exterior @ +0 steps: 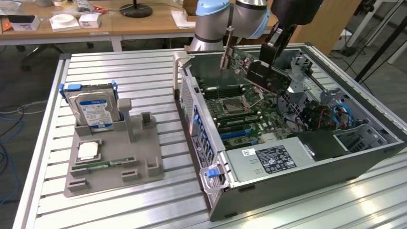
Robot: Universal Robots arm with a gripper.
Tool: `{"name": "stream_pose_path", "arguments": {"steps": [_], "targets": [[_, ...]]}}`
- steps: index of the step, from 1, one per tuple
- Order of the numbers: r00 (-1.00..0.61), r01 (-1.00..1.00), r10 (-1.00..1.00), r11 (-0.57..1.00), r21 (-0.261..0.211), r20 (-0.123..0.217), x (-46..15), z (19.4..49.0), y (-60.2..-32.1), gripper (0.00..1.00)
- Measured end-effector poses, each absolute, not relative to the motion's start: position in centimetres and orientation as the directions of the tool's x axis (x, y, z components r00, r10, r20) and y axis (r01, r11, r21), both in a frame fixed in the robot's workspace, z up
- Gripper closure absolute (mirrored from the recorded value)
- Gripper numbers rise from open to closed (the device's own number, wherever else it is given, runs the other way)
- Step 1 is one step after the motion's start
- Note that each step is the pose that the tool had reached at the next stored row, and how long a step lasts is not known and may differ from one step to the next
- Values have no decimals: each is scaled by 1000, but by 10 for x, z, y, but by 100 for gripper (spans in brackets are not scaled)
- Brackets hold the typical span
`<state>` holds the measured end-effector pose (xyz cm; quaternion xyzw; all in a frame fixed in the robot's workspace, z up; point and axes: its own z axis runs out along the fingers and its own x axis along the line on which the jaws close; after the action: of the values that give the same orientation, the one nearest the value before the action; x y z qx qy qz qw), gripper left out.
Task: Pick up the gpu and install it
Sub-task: 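Insert the gpu into the slot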
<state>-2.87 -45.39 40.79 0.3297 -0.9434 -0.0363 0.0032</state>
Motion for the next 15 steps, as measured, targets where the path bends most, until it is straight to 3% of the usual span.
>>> {"name": "stream_pose_path", "arguments": {"steps": [15], "targets": [[-751,-659,-660,749,71,-18,-29,408,-454,74]]}}
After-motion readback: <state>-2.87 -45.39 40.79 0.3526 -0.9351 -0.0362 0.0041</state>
